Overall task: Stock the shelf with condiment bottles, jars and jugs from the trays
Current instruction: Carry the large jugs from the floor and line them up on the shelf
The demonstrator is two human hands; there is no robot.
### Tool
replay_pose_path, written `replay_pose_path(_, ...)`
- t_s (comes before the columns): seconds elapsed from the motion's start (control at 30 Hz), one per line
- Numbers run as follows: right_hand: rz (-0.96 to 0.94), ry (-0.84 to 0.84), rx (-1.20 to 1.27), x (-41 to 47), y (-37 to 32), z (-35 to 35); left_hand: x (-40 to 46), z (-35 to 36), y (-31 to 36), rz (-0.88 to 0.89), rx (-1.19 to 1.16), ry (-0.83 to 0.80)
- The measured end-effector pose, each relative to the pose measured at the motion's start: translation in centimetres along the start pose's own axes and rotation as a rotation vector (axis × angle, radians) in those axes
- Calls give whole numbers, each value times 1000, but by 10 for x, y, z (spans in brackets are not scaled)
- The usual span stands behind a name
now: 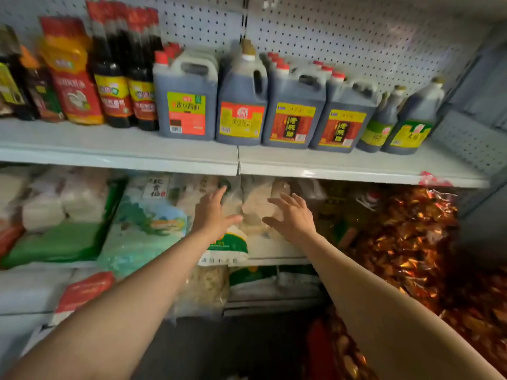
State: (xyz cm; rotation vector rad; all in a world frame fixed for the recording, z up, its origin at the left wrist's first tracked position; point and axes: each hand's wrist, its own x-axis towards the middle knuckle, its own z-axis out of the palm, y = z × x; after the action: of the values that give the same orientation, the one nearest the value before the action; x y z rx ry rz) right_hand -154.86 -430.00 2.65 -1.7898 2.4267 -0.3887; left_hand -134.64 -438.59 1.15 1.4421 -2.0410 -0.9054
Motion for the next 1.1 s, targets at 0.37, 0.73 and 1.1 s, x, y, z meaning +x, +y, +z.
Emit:
replay_pose_path(0.37, 133, -364, 71, -117, 49, 159, -107, 99, -115, -256, 20, -241)
replay_pose_path(0.73, 428, -791, 314, -242, 132, 394, -234, 268, -302, -596, -43, -498)
replay_pose_path(1.1, 701, -776, 574, -319, 187, 583, -313, 426, -457, -745, -165, -684)
